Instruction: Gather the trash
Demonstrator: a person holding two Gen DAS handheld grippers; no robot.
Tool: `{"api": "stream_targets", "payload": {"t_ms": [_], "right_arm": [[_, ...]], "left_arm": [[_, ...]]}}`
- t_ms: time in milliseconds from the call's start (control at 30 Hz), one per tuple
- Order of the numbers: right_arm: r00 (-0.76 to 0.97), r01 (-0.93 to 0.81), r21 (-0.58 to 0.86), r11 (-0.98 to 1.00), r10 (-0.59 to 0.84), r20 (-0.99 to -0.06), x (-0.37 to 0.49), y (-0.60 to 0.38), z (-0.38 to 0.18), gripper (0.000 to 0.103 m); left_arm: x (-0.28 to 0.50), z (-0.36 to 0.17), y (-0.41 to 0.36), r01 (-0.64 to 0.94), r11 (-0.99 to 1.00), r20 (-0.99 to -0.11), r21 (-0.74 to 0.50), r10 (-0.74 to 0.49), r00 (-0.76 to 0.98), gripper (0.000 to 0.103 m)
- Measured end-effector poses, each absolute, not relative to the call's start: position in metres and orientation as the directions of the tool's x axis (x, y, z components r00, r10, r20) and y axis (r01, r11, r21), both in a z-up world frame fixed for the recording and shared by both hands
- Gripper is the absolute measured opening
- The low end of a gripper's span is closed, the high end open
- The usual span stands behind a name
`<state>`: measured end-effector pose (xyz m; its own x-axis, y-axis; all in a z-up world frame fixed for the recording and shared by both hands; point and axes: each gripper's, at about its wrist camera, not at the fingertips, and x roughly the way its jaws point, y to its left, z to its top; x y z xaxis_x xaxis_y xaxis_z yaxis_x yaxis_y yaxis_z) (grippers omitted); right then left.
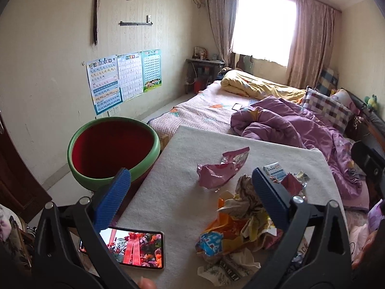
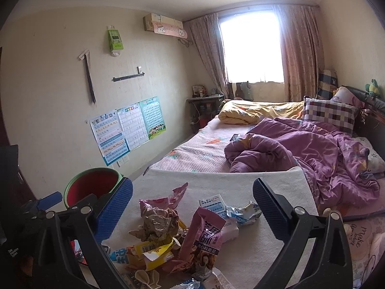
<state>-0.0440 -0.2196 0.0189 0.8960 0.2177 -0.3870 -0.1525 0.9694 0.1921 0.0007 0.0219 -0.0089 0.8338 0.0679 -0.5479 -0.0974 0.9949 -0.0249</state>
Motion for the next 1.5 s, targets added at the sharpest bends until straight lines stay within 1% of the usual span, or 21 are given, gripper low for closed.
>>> {"api": "stream_targets", "payload": {"t_ms": [133,200,300,433,467,567,633,733,867,1000,1167,1233,1367,1433,1500], "right_arm": [[0.866,-0.204,0.263,0.943,0.299,-0.401,-0.038,-0.222,0.015,0.096],[0.862,-0.205,0.284,0.937,0.310,-0.400,-0.037,-0.223,0.014,0.096],[0.877,-0.208,0.274,0.939,0.303,-0.373,-0.041,-0.221,0.016,0.096],[0.888,-0.225,0.333,0.916,0.333,-0.316,-0.045,-0.226,0.020,0.096],[0.890,-0.220,0.330,0.918,0.328,-0.318,-0.045,-0.228,0.021,0.096],[0.897,-0.186,0.200,0.962,0.249,-0.365,-0.044,-0.217,0.022,0.096],[0.906,-0.181,0.144,0.973,0.221,-0.362,-0.045,-0.211,0.021,0.096],[0.915,-0.163,0.138,0.977,0.202,-0.350,-0.048,-0.211,0.020,0.096],[0.898,-0.153,0.122,0.981,0.189,-0.398,-0.043,-0.213,0.015,0.096],[0.877,-0.137,0.167,0.976,0.198,-0.438,-0.037,-0.223,0.009,0.096],[0.857,-0.129,0.166,0.978,0.194,-0.477,-0.032,-0.226,0.001,0.096],[0.835,-0.150,0.181,0.972,0.222,-0.503,-0.029,-0.227,-0.006,0.096],[0.796,-0.149,0.229,0.962,0.254,-0.550,-0.023,-0.239,-0.021,0.096],[0.771,-0.153,0.268,0.951,0.285,-0.569,-0.018,-0.245,-0.026,0.096],[0.740,-0.186,0.308,0.933,0.339,-0.581,-0.009,-0.243,-0.029,0.093]], "left_arm": [[0.001,-0.009,0.022,-0.103,0.994,-0.562,-0.027,0.070,0.824,0.099],[0.002,-0.010,0.024,-0.101,0.994,-0.573,-0.037,0.061,0.817,0.099],[0.001,-0.011,0.023,-0.118,0.993,-0.558,0.001,0.099,0.824,0.099],[0.001,-0.009,0.020,-0.089,0.996,-0.550,-0.011,0.068,0.832,0.099],[0.001,-0.009,0.020,-0.084,0.996,-0.549,-0.014,0.063,0.833,0.099],[0.002,-0.009,0.021,-0.079,0.997,-0.548,-0.024,0.053,0.835,0.099],[0.002,-0.008,0.021,-0.079,0.996,-0.547,-0.029,0.050,0.836,0.099],[0.002,-0.009,0.020,-0.074,0.997,-0.549,-0.028,0.046,0.835,0.099],[0.002,-0.009,0.019,-0.084,0.996,-0.544,-0.013,0.063,0.837,0.099],[0.001,-0.010,0.021,-0.078,0.997,-0.542,-0.015,0.057,0.838,0.099],[0.001,-0.017,0.020,-0.065,0.998,-0.551,0.014,0.061,0.832,0.099],[0.003,-0.023,0.019,-0.022,1.000,-0.574,0.008,0.023,0.819,0.099],[0.006,-0.047,0.008,0.129,0.991,-0.654,-0.045,-0.127,0.746,0.099],[0.006,-0.058,-0.002,0.179,0.983,-0.690,-0.049,-0.163,0.705,0.098],[0.005,-0.068,-0.005,0.204,0.977,-0.716,-0.065,-0.188,0.673,0.096]]}}
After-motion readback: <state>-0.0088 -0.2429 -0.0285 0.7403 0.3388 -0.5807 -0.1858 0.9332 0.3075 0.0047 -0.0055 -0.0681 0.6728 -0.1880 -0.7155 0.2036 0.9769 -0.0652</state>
